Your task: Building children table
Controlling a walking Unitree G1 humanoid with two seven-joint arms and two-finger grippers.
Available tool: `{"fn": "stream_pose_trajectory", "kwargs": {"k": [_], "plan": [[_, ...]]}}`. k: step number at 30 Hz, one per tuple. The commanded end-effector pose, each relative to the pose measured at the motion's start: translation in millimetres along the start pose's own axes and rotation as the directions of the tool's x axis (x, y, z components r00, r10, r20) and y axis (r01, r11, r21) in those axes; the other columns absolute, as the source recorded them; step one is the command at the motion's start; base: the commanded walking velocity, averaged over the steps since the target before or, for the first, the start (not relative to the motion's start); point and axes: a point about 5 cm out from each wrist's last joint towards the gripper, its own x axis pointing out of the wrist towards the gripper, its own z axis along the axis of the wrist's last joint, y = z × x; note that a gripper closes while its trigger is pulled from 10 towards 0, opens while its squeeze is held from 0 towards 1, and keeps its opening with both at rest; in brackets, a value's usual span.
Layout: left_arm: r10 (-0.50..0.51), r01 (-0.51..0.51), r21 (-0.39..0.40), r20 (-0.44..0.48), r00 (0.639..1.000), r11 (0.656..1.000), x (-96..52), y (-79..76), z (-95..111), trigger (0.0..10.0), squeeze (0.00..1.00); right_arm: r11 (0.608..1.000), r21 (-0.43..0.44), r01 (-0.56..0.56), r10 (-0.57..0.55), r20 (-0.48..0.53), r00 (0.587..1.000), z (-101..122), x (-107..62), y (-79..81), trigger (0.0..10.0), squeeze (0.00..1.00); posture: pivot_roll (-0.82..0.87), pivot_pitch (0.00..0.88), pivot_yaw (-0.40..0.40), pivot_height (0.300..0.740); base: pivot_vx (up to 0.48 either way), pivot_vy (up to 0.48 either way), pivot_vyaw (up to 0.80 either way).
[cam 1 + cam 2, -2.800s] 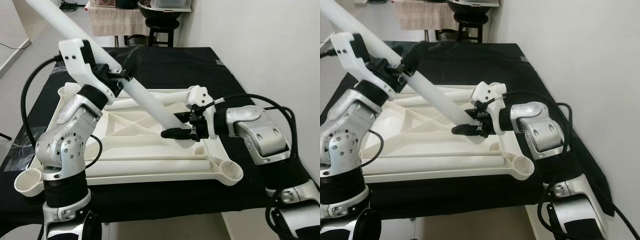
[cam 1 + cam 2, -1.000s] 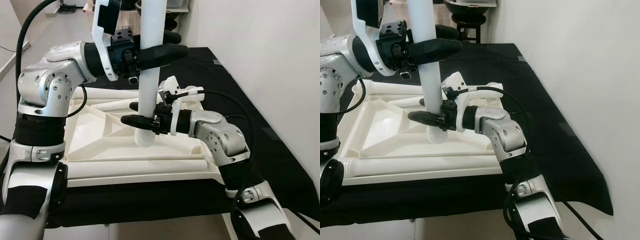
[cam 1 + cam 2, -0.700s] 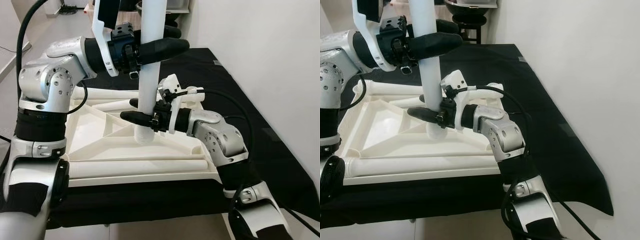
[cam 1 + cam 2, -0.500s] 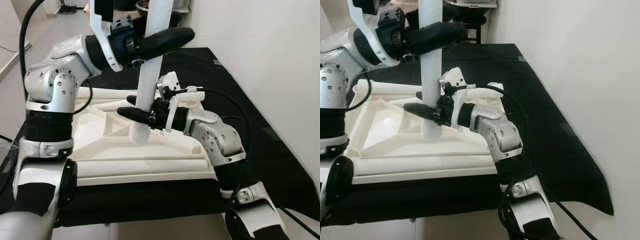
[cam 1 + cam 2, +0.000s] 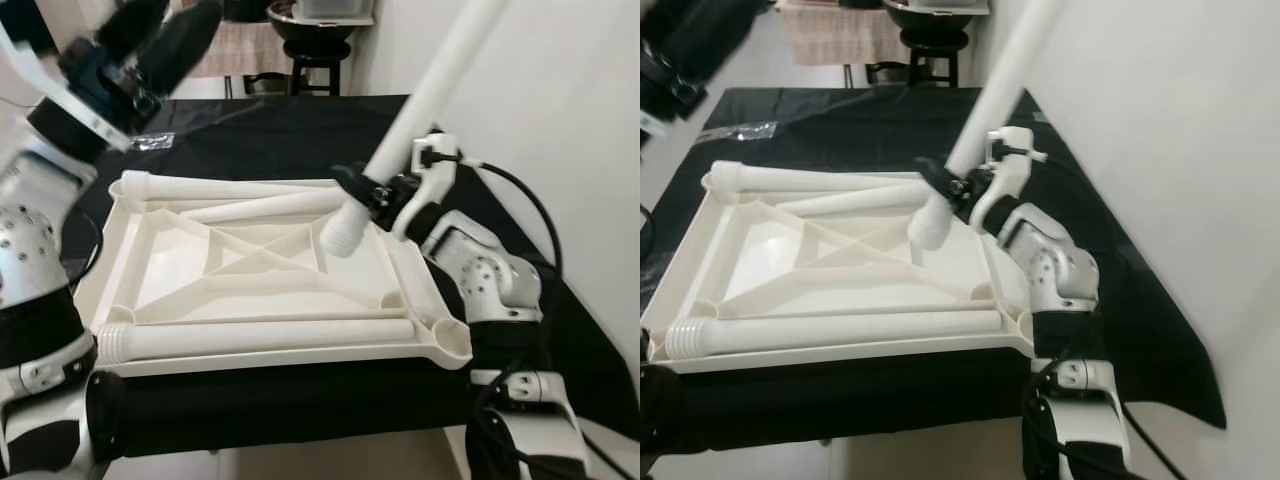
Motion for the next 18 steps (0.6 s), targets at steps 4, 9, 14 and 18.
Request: {"fn": "stream_pose_trajectory", "kwargs": {"k": [4,9,14,18], "plan": [[0.170,-0.170,0.012,-0.136,0.976,0.985,-24.8,-1.5,-49,10.0,0.00,0.993,-0.109,0.040,-0.026,0.123,0.992,14,-5.4,5.2,10.0,0.00,0.01,0.134,-0.058,0.740,0.000,0.000,0.00],[0.249,-0.274,-0.080,-0.233,0.940,0.958,-45.8,-19.0,-95,10.0,0.00,0.993,-0.094,-0.072,0.086,0.147,0.985,6,-11.4,21.2,10.0,0.00,0.01,0.143,-0.051,0.740,0.000,0.000,0.00],[0.223,-0.270,-0.123,-0.305,0.926,0.955,-53.2,-32.9,-113,10.0,0.00,0.987,-0.068,-0.144,0.151,0.125,0.981,-4,-16.1,29.0,10.0,0.00,0.00,0.138,-0.047,0.740,0.000,0.000,0.00],[0.193,-0.264,-0.187,-0.329,0.925,0.946,-55.5,-39.2,-120,10.0,0.00,0.967,-0.125,-0.223,0.233,0.077,0.969,-15,-21.3,38.9,10.0,0.00,-0.01,0.131,-0.047,0.740,0.000,0.000,0.00]]}}
